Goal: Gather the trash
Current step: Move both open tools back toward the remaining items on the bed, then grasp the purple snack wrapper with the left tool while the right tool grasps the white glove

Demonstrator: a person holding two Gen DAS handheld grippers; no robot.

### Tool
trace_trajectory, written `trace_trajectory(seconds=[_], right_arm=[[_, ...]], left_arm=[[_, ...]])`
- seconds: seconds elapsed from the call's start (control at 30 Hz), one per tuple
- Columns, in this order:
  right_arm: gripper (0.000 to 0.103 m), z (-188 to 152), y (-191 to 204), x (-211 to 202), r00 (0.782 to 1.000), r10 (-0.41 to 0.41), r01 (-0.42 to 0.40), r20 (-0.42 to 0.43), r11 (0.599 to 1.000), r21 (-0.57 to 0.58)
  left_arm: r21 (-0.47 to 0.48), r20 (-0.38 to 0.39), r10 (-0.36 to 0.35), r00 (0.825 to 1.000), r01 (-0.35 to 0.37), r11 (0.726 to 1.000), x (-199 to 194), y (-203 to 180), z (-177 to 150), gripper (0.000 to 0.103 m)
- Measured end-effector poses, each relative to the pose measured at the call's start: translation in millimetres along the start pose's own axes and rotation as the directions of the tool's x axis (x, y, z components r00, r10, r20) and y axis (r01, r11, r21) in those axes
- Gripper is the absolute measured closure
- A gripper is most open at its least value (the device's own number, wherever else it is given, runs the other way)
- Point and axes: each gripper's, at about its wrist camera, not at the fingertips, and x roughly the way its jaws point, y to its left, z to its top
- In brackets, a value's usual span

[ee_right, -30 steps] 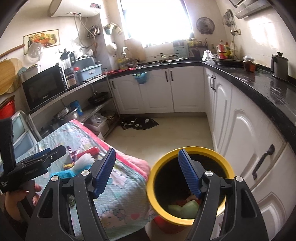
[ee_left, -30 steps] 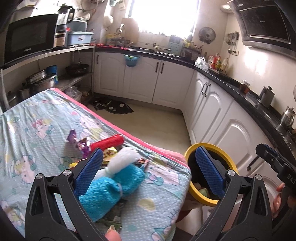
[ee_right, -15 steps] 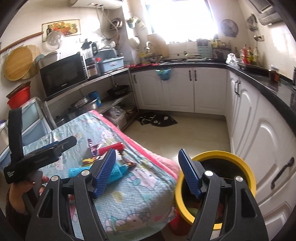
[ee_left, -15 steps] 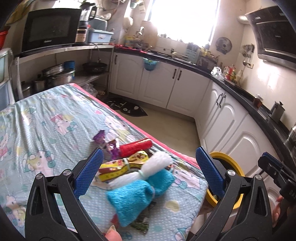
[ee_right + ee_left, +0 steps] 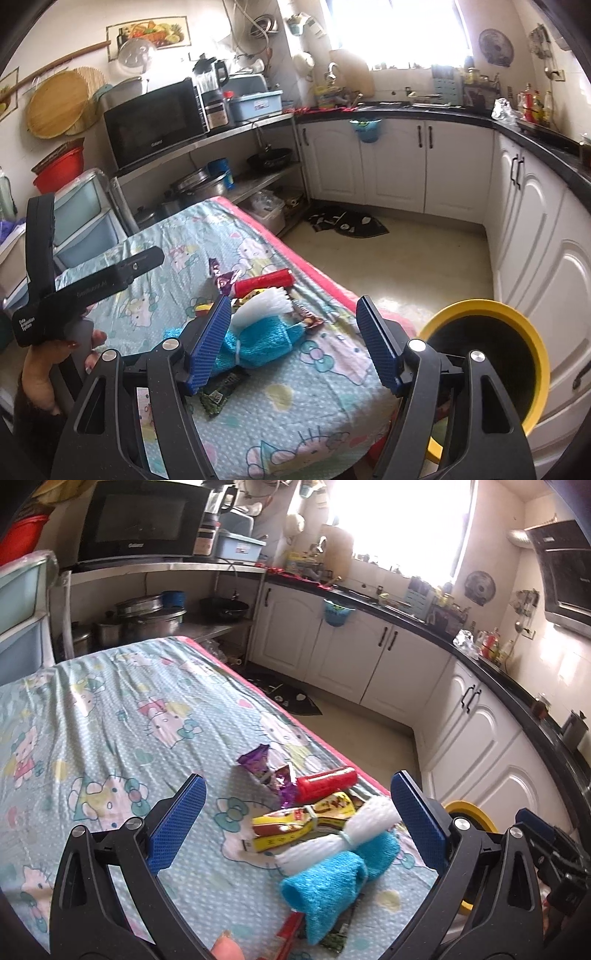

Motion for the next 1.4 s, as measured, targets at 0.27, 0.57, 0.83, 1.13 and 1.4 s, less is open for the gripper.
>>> trace_trajectory(seconds=[0.27, 0.57, 0.83, 1.13, 1.4], right_arm=[[0.035, 1.6, 6.4, 32.1, 0.997, 0.054, -0.053, -0.053, 0.998, 0.016], [0.035, 6.2, 13.3, 64.4, 0.993, 0.076, -0.073, -0.094, 0.997, 0.033], [0.035, 4.2, 16.8, 87.0, 0.989, 0.074, -0.071, -0.13, 0.997, 0.029], [0.035, 2.5, 14.4, 112.6, 0.98, 0.088, -0.078, -0.178, 0.995, 0.062], [0.043, 1.6, 11.6, 134.4, 0.967, 0.116, -0.094, -0.225, 0.99, 0.109]], left_arm=[[-0.034, -0.037, 0.029, 0.999, -0.03, 0.999, 22.9, 19.1, 2.6, 0.011], [-0.077, -0.123, 0.023, 0.992, -0.033, 0.996, 63.1, 36.0, -2.2, 0.011], [-0.16, -0.182, -0.028, 0.983, -0.002, 0.987, 94.3, 48.0, 1.0, 0.011], [-0.233, -0.227, -0.086, 0.97, 0.031, 0.972, 121.7, 56.8, 10.3, 0.016], [-0.276, -0.275, -0.11, 0.955, 0.032, 0.961, 142.9, 61.5, 12.0, 0.03]])
